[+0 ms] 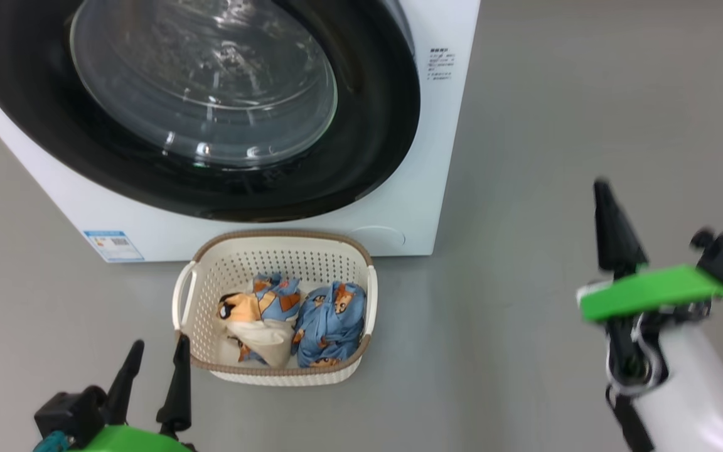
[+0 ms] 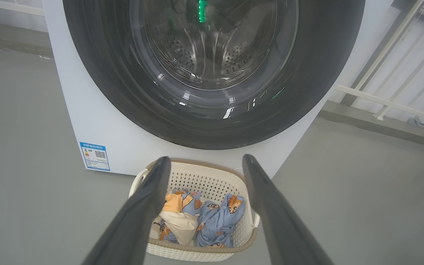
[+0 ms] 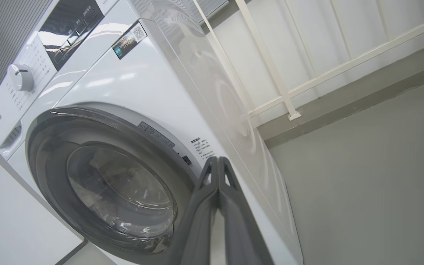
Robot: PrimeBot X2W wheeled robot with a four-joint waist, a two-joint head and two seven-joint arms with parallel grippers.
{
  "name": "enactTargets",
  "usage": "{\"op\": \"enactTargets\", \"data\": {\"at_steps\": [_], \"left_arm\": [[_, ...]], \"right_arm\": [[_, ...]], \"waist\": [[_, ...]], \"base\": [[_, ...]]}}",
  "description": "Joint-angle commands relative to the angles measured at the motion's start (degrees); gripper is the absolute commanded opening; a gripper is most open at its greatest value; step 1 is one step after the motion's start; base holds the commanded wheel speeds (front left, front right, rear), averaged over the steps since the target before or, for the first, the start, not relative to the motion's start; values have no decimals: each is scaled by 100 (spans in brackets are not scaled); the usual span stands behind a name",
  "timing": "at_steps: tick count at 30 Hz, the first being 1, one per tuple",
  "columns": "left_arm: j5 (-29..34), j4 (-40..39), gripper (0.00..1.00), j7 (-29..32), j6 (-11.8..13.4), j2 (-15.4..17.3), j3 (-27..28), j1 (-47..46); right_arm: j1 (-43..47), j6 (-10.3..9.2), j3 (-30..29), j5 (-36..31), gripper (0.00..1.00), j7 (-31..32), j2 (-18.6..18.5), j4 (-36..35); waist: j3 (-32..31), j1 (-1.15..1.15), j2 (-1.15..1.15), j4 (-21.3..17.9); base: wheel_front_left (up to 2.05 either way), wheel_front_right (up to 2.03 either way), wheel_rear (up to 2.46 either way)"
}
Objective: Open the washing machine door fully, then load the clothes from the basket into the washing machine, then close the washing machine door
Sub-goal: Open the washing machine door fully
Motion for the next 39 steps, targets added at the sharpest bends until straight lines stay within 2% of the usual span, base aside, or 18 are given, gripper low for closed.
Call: {"op": "enactTargets", "data": {"at_steps": [1, 11, 15, 18, 20, 23, 30, 39], "left_arm": [[-72, -175, 100, -37, -9, 94, 153, -292], [-120, -190, 100, -37, -9, 136, 46, -510], [-136, -182, 100, -37, -9, 151, -32, -598], [-158, -178, 100, -37, -9, 162, -102, -665], [-172, -181, 100, -37, -9, 167, -152, -706], [-190, -194, 100, -37, -9, 167, -232, -765], [-247, -240, 100, -37, -9, 196, -352, -899], [-305, -251, 100, -37, -9, 167, -547, -1055]], "right_arm": [[-372, 8, 120, 171, 0, -68, -66, -96], [-1345, 8, 298, 1075, 0, -68, -401, 14], [-1728, 8, 560, 1867, 0, -68, -579, 162], [-1986, 8, 909, 2710, 0, 48, -791, 289], [-2157, 8, 1018, 3362, 0, 327, -917, 322], [-2416, 8, 1178, 3916, 0, 733, -1207, 400], [-3059, 8, 1438, 4745, 0, 1737, -1539, 560], [-3590, 8, 1365, 5596, 0, 3166, -1663, 893]], "waist": [[111, 0, 0, 67], [323, 0, 0, 213], [398, 0, 0, 305], [452, 0, 0, 382], [496, 0, 0, 435], [590, 0, 0, 523], [847, 0, 0, 686], [1086, 0, 0, 908]], "base": [[0, 0, 0], [0, 0, 0], [0, 0, 0], [0, 0, 0], [0, 0, 0], [0, 0, 0], [0, 0, 0], [0, 0, 0]]}}
